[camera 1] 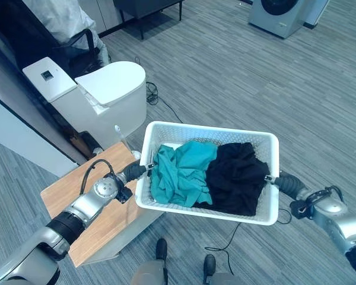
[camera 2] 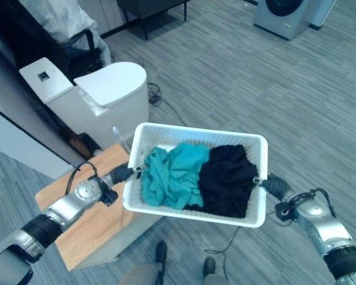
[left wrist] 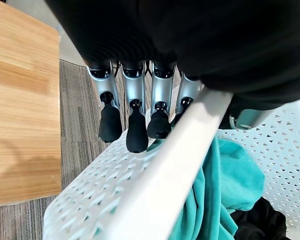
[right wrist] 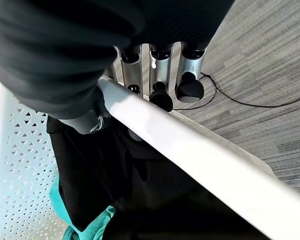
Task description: Grab the laundry basket,head to the washer,open it,put in the laundry and shut it.
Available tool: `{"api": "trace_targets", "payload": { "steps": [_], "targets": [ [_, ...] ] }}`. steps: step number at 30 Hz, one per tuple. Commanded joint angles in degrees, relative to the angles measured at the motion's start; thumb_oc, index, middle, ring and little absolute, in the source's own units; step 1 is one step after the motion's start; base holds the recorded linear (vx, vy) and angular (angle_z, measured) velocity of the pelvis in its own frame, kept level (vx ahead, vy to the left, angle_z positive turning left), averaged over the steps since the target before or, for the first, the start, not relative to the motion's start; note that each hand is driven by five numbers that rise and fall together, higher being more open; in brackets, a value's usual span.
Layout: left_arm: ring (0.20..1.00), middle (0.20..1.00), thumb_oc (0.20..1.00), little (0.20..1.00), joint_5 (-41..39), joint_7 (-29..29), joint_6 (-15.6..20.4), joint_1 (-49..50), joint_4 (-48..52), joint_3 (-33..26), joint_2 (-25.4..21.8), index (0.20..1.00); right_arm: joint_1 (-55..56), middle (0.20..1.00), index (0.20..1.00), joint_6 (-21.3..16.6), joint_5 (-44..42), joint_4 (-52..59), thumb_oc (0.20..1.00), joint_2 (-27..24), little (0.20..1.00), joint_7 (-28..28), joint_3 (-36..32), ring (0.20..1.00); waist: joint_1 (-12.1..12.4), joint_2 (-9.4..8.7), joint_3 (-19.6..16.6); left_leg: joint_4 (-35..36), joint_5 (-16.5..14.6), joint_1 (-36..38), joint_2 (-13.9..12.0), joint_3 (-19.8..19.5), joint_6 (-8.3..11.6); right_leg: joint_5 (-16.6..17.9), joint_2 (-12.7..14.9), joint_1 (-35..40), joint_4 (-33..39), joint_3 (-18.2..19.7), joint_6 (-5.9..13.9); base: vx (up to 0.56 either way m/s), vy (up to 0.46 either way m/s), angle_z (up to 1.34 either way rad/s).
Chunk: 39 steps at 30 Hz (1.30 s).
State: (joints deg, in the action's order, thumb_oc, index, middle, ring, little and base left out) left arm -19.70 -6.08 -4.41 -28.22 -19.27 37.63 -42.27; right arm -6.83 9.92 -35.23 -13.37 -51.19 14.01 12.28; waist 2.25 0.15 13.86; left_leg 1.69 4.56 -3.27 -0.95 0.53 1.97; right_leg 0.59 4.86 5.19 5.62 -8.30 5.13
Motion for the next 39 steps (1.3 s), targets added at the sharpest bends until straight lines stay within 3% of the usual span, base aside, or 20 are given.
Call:
{"api": "trace_targets", "payload": {
  "steps": [1, 6, 11, 14, 16, 17, 18, 20, 22, 23, 25, 26, 27, 30, 31, 32, 35, 37, 38, 39],
  "targets": [
    [0.200, 0.200, 0.200, 0.200, -1.36, 1.39, 4.19, -8.79, -3.61, -5.08, 1.01, 0.200, -1.36, 0.200, 0.200, -3.21, -2.89, 0.98, 0.200, -6.44, 0.200, -1.18, -4.81, 0.200, 0.51, -3.00, -2.07, -9.79, -3.32, -5.42, 1.06, -2.60, 0.56, -5.14, -4.23, -0.79, -4.94, 0.27, -2.21, 0.10, -0.118, 0.03],
    [0.200, 0.200, 0.200, 0.200, -1.48, 2.16, 4.38, -9.32, -4.23, -5.54, 2.00, 0.200, -1.84, 0.200, 0.200, -3.33, -2.71, 1.14, 0.200, -6.92, 0.200, -1.93, -4.55, 0.200, 1.49, -3.68, -0.64, -18.82, -3.04, -12.21, 2.26, -1.91, -0.16, -5.95, -4.63, 1.85, -3.84, 1.00, -2.54, 0.18, -0.075, 0.01],
    [0.200, 0.200, 0.200, 0.200, -0.90, 3.31, 4.28, -10.21, -9.65, -5.34, 3.16, 0.200, -11.16, 0.200, 0.200, -4.54, -2.05, -5.49, 0.200, -2.03, 0.200, -4.21, 1.44, 0.200, 5.40, -3.91, -2.60, -5.41, 0.57, -19.10, 4.18, 0.28, 0.29, -9.50, -6.07, 7.50, -3.65, 3.86, -2.01, 0.47, 0.006, -0.09],
    [0.200, 0.200, 0.200, 0.200, -1.38, 3.81, 4.18, -9.39, -9.99, -6.34, 3.11, 0.200, -15.74, 0.200, 0.200, -4.53, -1.12, -9.23, 0.200, 5.15, 0.200, -5.15, 4.64, 0.200, 7.63, -4.84, -4.28, -7.81, 1.54, -17.36, 3.91, 0.69, -1.45, -11.78, -5.74, 10.58, -8.42, 6.25, -1.91, 0.62, 0.059, -0.80],
    [0.200, 0.200, 0.200, 0.200, -1.38, 3.81, 4.18, -9.38, -9.98, -6.35, 3.11, 0.200, -15.75, 0.200, 0.200, -4.53, -1.12, -9.23, 0.200, 5.15, 0.200, -5.15, 4.65, 0.200, 7.66, -4.76, -4.39, -7.77, 1.62, -17.49, 3.78, 0.66, -1.42, -11.71, -5.86, 10.40, -8.45, 6.30, -1.94, 0.30, 0.053, -1.22],
    [0.200, 0.200, 0.200, 0.200, -1.38, 4.20, 4.24, -9.82, -10.11, -6.15, 3.08, 0.200, -15.96, 0.200, 0.200, -4.94, -0.61, -10.08, 0.200, 8.04, 0.200, -5.32, 4.87, 0.200, 9.23, -6.72, -4.99, -11.23, -1.04, -16.11, 5.56, 1.14, -3.72, -4.07, -3.46, 7.50, -20.86, 5.91, 2.00, 0.77, 0.174, -1.02],
    [0.200, 0.200, 0.200, 0.200, -0.60, 3.96, 3.76, -9.39, -9.75, -6.59, 2.87, 0.200, -15.23, 0.200, 0.200, -4.49, 1.04, -9.81, 0.200, 10.57, 0.200, -4.91, 4.59, 0.200, 8.53, -6.02, -4.31, -11.45, -4.28, -11.15, 6.32, 1.58, -5.83, 6.64, -1.51, 0.72, -38.98, 5.28, 6.57, 0.77, 0.174, -0.78],
    [0.200, 0.200, 0.200, 0.200, 0.09, 3.97, 3.52, -9.34, -10.32, -6.62, 3.54, 0.200, -14.81, 0.200, 0.200, -4.79, 1.96, -9.82, 0.200, 11.68, 0.200, -5.27, 4.54, 0.200, 7.32, -5.00, -3.94, -11.30, -5.19, -8.95, 5.93, 1.58, -6.38, 9.64, -1.70, -1.94, -45.78, 4.48, 6.76, 0.51, 0.127, 0.04],
    [0.200, 0.200, 0.200, 0.200, 1.50, 3.61, 2.84, -8.97, -12.05, -7.45, 4.40, 0.200, -13.15, 0.200, 0.200, -4.04, 3.82, -8.05, 0.200, 12.66, 0.200, -4.68, 2.88, 0.200, 3.62, -2.39, -3.27, -9.00, -6.24, -2.61, 5.09, 0.19, -6.79, 5.54, -1.56, -9.37, -52.57, 2.73, 5.28, 0.74, 0.112, 0.51],
    [0.200, 0.200, 0.200, 0.200, 2.24, 2.78, 2.29, -10.09, -13.92, -6.42, 5.25, 0.200, -12.02, 0.200, 0.200, -4.30, 3.75, -7.30, 0.200, 11.65, 0.200, -5.18, 1.23, 0.200, 0.22, -0.95, -2.45, -7.91, -6.61, 1.83, 5.23, -2.72, -5.88, 1.93, -2.30, -15.58, -48.22, 2.00, 3.69, 0.72, -0.037, 0.40],
    [0.200, 0.200, 0.200, 0.200, 2.74, 2.56, 2.33, -11.21, -15.28, -5.58, 5.98, 0.200, -11.32, 0.200, 0.200, -4.48, 3.35, -7.20, 0.200, 11.03, 0.200, -5.41, 0.46, 0.200, -1.48, -0.72, -2.11, -7.63, -6.32, 3.31, 5.43, -4.54, -5.18, 1.05, -3.49, -16.93, -43.54, 2.27, 3.20, 0.46, -0.098, 1.08],
    [0.200, 0.200, 0.200, 0.200, 3.41, 2.14, 2.44, -11.68, -16.60, -5.05, 6.77, 0.200, -10.20, 0.200, 0.200, -4.60, 2.66, -7.48, 0.200, 10.72, 0.200, -5.54, -0.58, 0.200, -2.81, -0.57, -2.24, -7.00, -6.92, 5.31, 5.46, -6.05, -4.42, 0.26, -3.30, -17.75, -36.93, 2.78, 2.94, 0.59, -0.190, 1.74],
    [0.200, 0.200, 0.200, 0.200, 4.61, 2.32, 2.72, -12.70, -18.02, -4.24, 7.32, 0.200, -8.90, 0.200, 0.200, -4.50, 2.24, -7.18, 0.200, 9.80, 0.200, -5.77, -1.84, 0.200, -4.04, -1.08, -3.03, -5.67, -9.45, 7.84, 5.61, -6.79, -2.83, -0.37, 0.47, -18.32, -19.85, 1.38, 2.47, 0.81, -0.272, 1.67],
    [0.200, 0.200, 0.200, 0.200, 6.59, 2.66, 3.46, -13.22, -20.90, -4.75, 8.61, 0.200, -8.03, 0.200, 0.200, -4.24, 2.64, -7.57, 0.200, 8.73, 0.200, -5.61, -2.97, 0.200, -5.22, -0.65, -3.59, -3.32, -12.68, 14.07, 3.85, -7.43, -0.86, 6.22, 4.46, -20.70, -3.13, -2.51, 4.86, 0.55, -0.181, 0.71],
    [0.200, 0.200, 0.200, 0.200, 6.60, 2.66, 3.52, -13.24, -20.99, -4.75, 8.70, 0.200, -8.02, 0.200, 0.200, -4.25, 2.65, -7.59, 0.200, 8.68, 0.200, -5.61, -2.96, 0.200, -5.19, -0.29, -3.42, -3.18, -12.86, 14.47, 3.43, -7.42, -0.79, 6.40, 4.03, -20.10, -2.59, -2.73, 4.83, 0.81, -0.275, 0.22],
    [0.200, 0.200, 0.200, 0.200, 7.30, 2.85, 3.71, -13.30, -22.20, -5.19, 8.09, 0.200, -7.74, 0.200, 0.200, -4.33, 2.91, -6.85, 0.200, 8.68, 0.200, -5.65, -3.58, 0.200, -5.30, -0.33, -4.24, -3.69, -13.89, 17.71, 2.49, -5.85, 0.31, 7.29, 5.42, -20.55, -0.62, -8.69, 5.94, 0.41, -0.151, 0.10],
    [0.200, 0.200, 0.200, 0.200, 7.08, 2.87, 3.91, -12.38, -21.57, -6.21, 7.82, 0.200, -7.44, 0.200, 0.200, -3.97, 2.83, -6.52, 0.200, 8.90, 0.200, -5.30, -3.29, 0.200, -5.35, -0.72, -5.96, -5.19, -13.89, 20.57, 1.11, -5.14, 1.51, 9.05, 4.49, -17.72, -2.44, -10.45, 4.69, 0.67, -0.283, 0.00],
    [0.200, 0.200, 0.200, 0.200, 6.06, 3.00, 4.38, -11.05, -21.51, -7.02, 7.67, 0.200, -8.07, 0.200, 0.200, -4.06, 3.31, -6.40, 0.200, 8.13, 0.200, -5.03, -2.46, 0.200, -6.07, 0.29, -7.26, -13.87, -8.00, 18.71, -1.75, -3.79, 3.32, 7.97, 2.20, -16.81, -5.99, -8.65, 2.69, 0.50, -0.244, 0.01],
    [0.200, 0.200, 0.200, 0.200, 5.09, 3.32, 4.32, -10.95, -21.37, -6.76, 7.44, 0.200, -8.27, 0.200, 0.200, -3.95, 3.10, -6.32, 0.200, 7.37, 0.200, -5.36, -2.18, 0.200, -6.58, 0.23, -6.98, -24.10, -1.57, 14.83, -3.33, -4.04, 3.09, 6.84, 0.81, -16.36, -8.09, -6.68, 0.71, 0.71, -0.513, -0.09],
    [0.200, 0.200, 0.200, 0.200, 4.31, 3.42, 3.58, -9.20, -20.29, -7.78, 6.47, 0.200, -8.24, 0.200, 0.200, -4.15, 2.87, -5.06, 0.200, 7.23, 0.200, -5.69, -2.08, 0.200, -5.50, -0.58, -6.03, -42.97, 4.73, 7.32, -4.60, -3.67, 2.13, 3.54, -1.78, -12.92, -9.59, -4.93, -2.69, 0.50, -0.412, -0.21]
  ]
}}
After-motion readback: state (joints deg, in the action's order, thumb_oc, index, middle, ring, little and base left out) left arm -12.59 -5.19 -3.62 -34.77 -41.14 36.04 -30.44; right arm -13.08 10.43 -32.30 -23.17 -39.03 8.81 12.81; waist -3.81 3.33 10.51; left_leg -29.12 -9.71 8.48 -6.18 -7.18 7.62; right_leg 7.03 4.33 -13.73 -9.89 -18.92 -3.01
